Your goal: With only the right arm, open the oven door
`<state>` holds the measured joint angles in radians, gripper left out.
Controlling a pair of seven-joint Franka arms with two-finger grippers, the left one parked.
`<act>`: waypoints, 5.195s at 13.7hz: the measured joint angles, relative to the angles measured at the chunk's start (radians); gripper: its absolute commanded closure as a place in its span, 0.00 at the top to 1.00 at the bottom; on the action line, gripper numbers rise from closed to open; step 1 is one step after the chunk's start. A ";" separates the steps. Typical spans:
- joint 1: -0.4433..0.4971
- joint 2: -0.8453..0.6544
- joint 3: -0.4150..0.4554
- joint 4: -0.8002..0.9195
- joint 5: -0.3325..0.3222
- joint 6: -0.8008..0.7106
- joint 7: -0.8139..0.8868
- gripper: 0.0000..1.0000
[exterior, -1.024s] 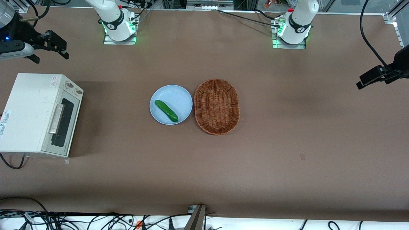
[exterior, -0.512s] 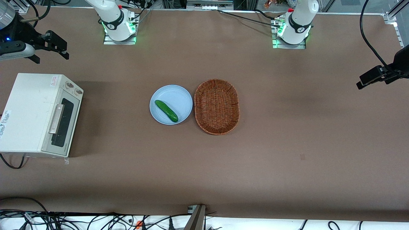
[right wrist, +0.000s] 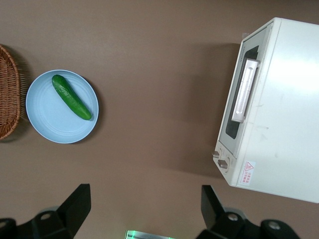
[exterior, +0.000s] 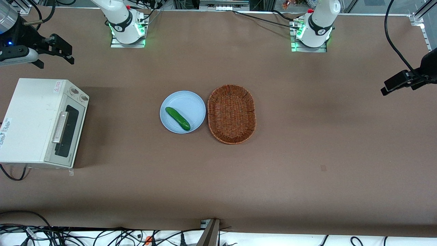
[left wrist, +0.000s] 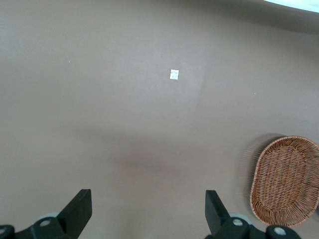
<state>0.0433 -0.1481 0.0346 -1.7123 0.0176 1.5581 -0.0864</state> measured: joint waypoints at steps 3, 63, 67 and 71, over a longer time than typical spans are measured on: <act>0.000 0.002 0.000 0.000 -0.001 0.001 0.000 0.66; 0.126 0.707 -0.187 -0.121 0.133 0.769 0.092 0.00; 0.147 0.734 -0.195 -0.131 0.149 0.777 0.180 0.00; 0.194 0.719 -0.194 -0.108 0.149 0.776 0.283 0.99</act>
<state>0.2372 0.5708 -0.1597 -1.8203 0.1664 2.3345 0.1964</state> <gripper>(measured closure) 0.912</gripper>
